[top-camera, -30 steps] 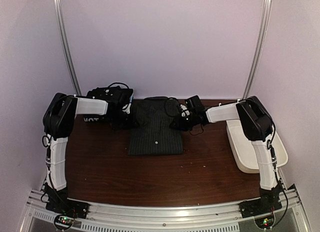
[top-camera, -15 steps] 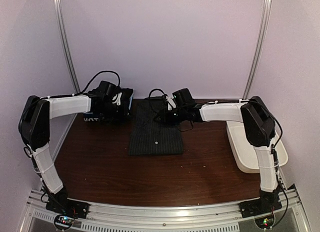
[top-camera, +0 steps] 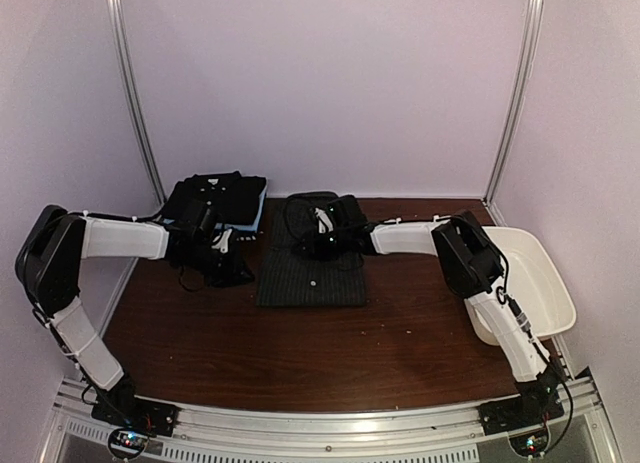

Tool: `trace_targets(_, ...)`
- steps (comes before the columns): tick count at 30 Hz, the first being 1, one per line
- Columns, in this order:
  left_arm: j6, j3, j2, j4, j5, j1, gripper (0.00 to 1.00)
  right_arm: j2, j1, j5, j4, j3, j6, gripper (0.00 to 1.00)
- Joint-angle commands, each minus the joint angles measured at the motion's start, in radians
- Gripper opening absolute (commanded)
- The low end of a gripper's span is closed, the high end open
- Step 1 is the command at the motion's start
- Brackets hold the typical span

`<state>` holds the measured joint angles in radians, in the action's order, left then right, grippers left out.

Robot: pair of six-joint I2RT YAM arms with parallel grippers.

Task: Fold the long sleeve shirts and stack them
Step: Adjust the 2/3-rectangle-folded shirt at the center of the board.

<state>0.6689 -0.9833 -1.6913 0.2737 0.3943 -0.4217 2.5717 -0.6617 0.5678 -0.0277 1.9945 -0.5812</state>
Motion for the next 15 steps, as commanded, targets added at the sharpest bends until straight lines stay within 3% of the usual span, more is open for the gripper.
trace_targets(1,0.014,0.029,0.046,-0.080,0.033,-0.019,0.21,0.047,0.028,0.035,-0.002,0.046,-0.054,0.36)
trace_targets(10,0.035,0.080,0.039,-0.130,0.042,-0.026,0.22,-0.060,0.038,0.099,-0.027,0.051,-0.020,0.45)
trace_targets(15,0.044,0.093,0.036,-0.147,0.037,-0.028,0.23,-0.161,0.066,0.092,-0.040,-0.032,0.007,0.46)
